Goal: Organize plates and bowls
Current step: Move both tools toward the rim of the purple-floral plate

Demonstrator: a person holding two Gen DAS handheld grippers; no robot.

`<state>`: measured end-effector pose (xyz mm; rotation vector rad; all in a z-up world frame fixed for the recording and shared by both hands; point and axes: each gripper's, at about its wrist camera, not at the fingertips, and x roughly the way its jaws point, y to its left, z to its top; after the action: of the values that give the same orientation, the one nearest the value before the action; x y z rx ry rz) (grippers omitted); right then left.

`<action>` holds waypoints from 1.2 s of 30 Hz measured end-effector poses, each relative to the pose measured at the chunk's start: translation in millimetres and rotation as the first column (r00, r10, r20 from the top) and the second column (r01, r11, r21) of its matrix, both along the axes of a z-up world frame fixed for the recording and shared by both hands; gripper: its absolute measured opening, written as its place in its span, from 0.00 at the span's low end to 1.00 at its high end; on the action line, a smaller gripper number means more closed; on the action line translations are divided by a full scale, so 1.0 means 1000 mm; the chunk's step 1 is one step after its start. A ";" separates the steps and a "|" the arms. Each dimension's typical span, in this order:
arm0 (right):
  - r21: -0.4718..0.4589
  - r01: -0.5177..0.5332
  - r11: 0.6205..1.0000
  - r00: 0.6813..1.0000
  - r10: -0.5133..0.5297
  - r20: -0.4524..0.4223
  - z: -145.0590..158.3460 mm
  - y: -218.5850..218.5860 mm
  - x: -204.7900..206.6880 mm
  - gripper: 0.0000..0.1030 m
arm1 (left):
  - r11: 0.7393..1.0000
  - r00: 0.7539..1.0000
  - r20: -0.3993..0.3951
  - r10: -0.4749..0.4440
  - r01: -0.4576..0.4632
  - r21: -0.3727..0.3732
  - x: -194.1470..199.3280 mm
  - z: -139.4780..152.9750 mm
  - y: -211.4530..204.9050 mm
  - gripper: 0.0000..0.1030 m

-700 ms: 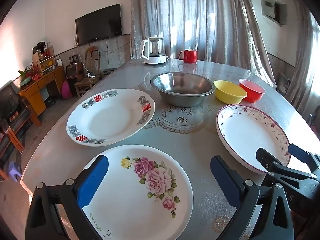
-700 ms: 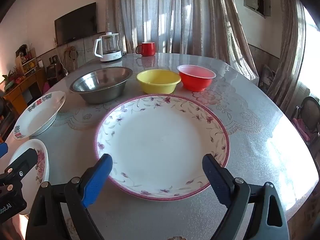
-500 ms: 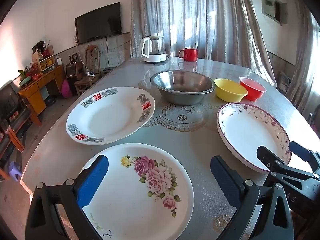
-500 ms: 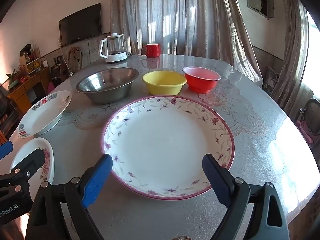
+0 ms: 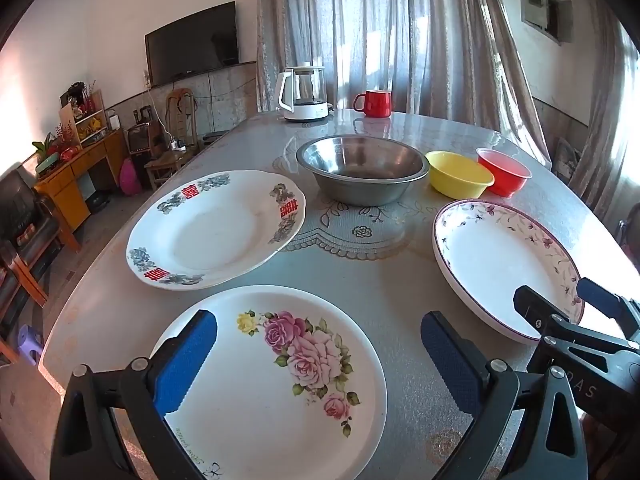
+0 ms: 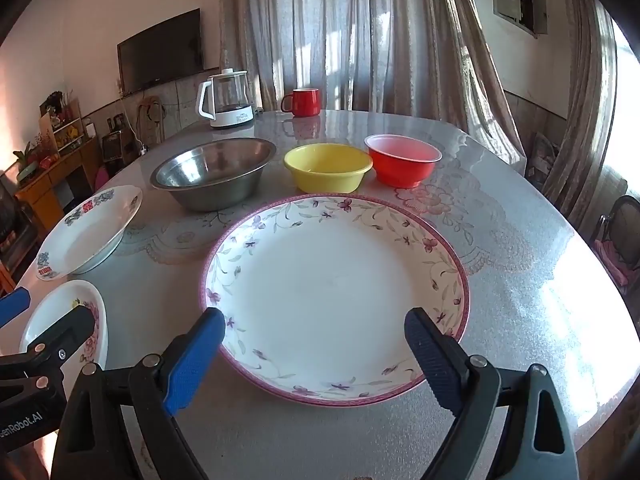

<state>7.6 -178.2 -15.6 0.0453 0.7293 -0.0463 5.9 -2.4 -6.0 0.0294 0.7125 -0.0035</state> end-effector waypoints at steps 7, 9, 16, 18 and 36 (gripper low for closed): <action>0.002 -0.001 1.000 1.000 0.001 0.012 0.001 -0.001 0.000 0.90 | 1.000 1.000 -0.003 -0.001 0.001 0.007 0.001 0.000 -0.001 1.00; 0.005 -0.001 1.000 1.000 0.001 0.008 0.000 -0.002 0.000 0.90 | 1.000 1.000 -0.004 -0.003 0.003 0.011 0.002 0.000 -0.001 1.00; 0.019 0.003 1.000 1.000 -0.003 0.013 0.001 -0.005 0.000 0.90 | 1.000 1.000 -0.001 -0.006 0.006 0.016 0.001 0.001 -0.003 1.00; 0.022 0.006 1.000 1.000 -0.007 0.012 0.000 -0.006 0.001 0.90 | 1.000 1.000 -0.001 -0.007 0.007 0.019 0.001 0.002 -0.004 1.00; 0.043 0.037 0.998 0.999 -0.038 0.023 0.005 -0.019 0.000 0.90 | 0.999 0.999 0.005 -0.039 0.039 0.033 0.002 0.008 -0.013 1.00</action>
<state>7.3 -197.6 -10.3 0.0997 0.7055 -0.0657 7.8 -15.6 2.4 0.0747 0.7062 -0.0291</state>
